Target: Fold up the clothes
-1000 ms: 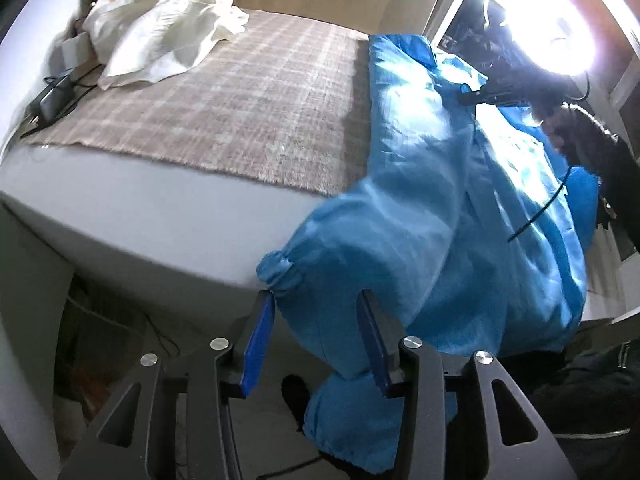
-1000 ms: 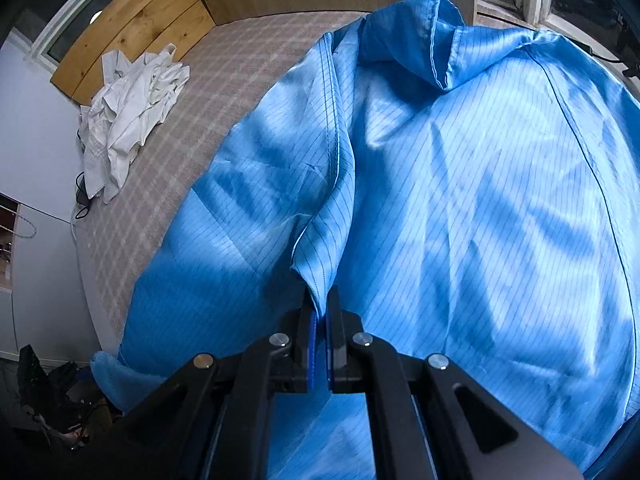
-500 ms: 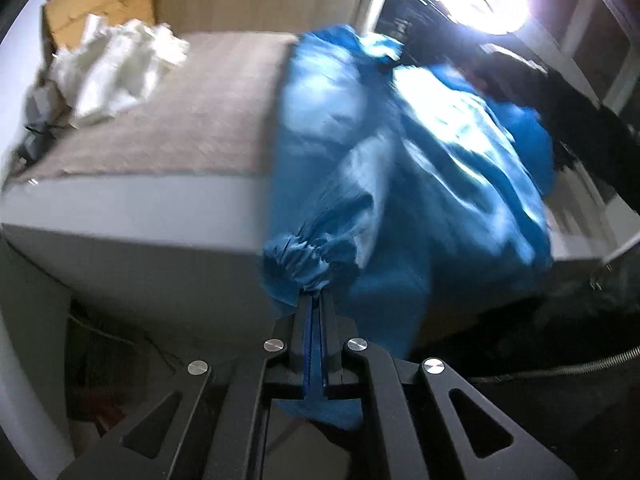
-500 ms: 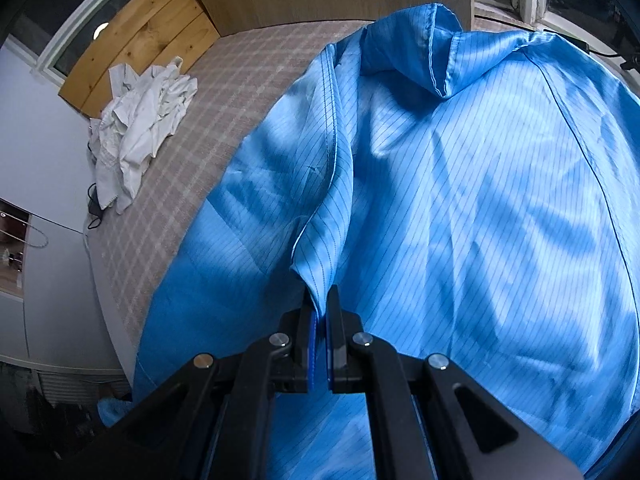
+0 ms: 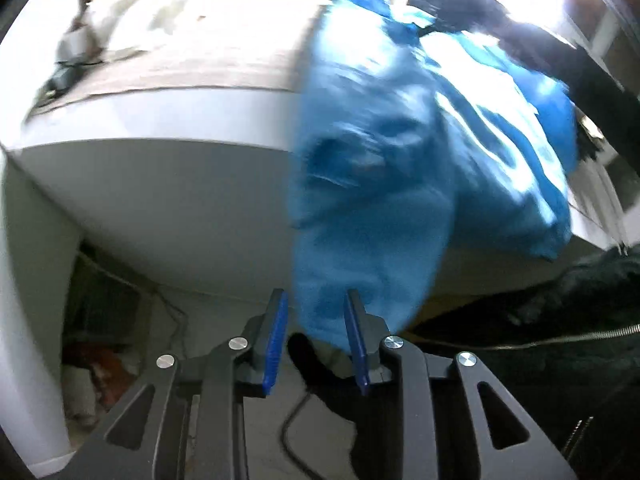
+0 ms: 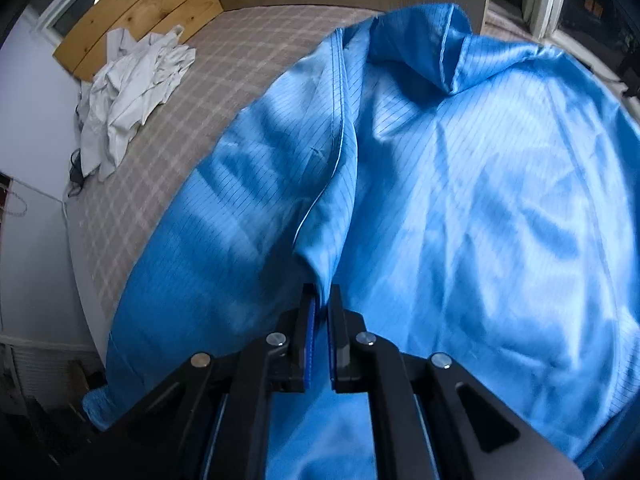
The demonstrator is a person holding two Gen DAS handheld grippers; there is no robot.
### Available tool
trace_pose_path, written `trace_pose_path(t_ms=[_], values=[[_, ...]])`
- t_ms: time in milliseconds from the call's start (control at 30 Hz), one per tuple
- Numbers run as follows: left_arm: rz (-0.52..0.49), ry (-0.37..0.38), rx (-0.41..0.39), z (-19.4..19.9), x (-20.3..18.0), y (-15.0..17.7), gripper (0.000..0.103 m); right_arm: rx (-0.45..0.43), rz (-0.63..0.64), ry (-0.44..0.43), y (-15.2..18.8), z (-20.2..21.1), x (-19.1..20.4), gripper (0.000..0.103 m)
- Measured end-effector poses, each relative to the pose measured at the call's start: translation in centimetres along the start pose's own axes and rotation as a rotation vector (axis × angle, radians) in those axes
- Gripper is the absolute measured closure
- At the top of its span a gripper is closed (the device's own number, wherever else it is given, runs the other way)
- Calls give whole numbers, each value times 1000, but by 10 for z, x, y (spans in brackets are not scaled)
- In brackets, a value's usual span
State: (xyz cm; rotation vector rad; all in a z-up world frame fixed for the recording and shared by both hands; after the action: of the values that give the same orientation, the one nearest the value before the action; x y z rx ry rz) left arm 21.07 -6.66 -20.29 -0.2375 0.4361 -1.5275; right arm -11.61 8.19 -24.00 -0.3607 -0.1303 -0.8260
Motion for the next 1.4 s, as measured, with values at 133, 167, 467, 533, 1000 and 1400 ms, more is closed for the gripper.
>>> trace_pose_path(t_ms=[133,167,467,533,1000,1400], values=[[62,22,8,7,23,18,74,-61,134,96,29,55,19,84],[72,33,22,6,24,26,73,-75,181,101,40,71,29,84],[195,190,190,-43,-9,118,73,81,668,-189,144,96,201,46],[193,191,182,-47,-6,121,73,107,786,-205,161,79,239,46],[33,281,-48,-74,75,41,73,294,1068,42,178,-46,334,86],[-334,440,-182,-44,43,-41,56,296,1107,129,176,13,315,88]])
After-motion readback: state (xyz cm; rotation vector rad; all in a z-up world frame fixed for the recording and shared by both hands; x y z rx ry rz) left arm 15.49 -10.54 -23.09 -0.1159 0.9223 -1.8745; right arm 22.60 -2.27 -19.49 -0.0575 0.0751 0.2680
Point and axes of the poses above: each gripper's, at about its wrist camera, not at the fingertips, and z roughly against the way its jaws point, x to its left, y to its underside, the point moved 1 cm from there along -z, roughly the way its jaws point, and after that the axes turned 5 degrees about -z, right-handed, at the moved point
